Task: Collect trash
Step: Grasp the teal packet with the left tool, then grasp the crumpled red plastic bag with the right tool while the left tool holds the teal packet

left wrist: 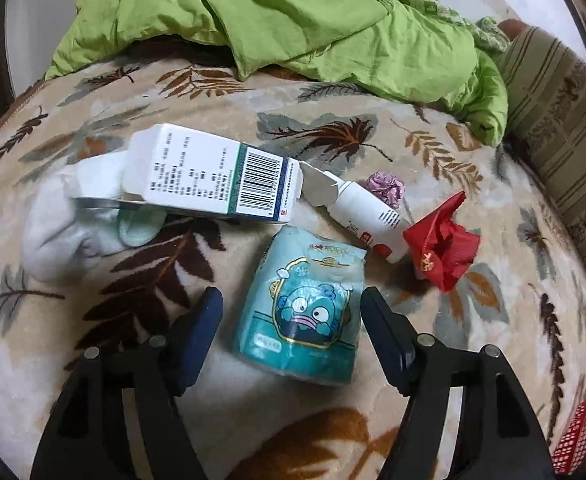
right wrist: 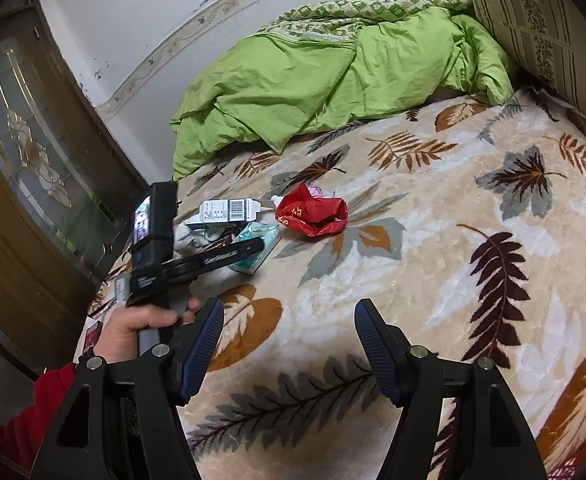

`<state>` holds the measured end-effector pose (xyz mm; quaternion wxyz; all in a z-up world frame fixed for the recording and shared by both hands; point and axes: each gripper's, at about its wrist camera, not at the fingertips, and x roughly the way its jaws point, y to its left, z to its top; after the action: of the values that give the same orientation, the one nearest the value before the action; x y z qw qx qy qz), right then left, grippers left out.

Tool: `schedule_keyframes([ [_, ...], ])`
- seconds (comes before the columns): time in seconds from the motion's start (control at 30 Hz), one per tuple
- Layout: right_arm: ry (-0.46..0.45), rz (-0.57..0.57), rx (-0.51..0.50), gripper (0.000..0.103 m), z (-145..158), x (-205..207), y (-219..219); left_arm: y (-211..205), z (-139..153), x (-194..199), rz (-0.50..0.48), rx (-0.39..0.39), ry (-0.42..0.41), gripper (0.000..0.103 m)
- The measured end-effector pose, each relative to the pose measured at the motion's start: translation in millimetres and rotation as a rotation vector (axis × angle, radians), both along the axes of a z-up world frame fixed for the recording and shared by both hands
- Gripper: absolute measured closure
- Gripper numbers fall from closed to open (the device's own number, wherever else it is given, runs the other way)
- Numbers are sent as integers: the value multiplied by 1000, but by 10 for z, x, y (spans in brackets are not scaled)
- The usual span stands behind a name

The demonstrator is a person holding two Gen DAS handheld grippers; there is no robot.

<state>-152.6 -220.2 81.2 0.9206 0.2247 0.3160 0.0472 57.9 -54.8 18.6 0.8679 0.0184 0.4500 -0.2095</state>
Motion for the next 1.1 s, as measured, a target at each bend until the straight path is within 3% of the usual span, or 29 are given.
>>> schedule_keyframes([
  [0.13,0,-2,-4,32,7,1,23,-9,9,-41,4,25,-24,61],
  [0.23,14,0,-2,31,-9,37,46,40,49,-103,7,-1,-31,75],
  [0.4,82,6,4,31,-124,313,10,127,156,-384,12,-29,5,77],
  [0.6,121,-18,54,31,-158,1112,-368,445,315,-880,122,-140,23,77],
  [0.83,229,-84,108,32,-523,2064,-694,454,249,-797,111,-123,-12,77],
  [0.93,252,-18,93,32,-598,2184,-581,473,226,-718,115,-120,-7,77],
  [1.1,245,108,57,32,-612,1968,-206,535,249,-688,137,-143,-9,76],
])
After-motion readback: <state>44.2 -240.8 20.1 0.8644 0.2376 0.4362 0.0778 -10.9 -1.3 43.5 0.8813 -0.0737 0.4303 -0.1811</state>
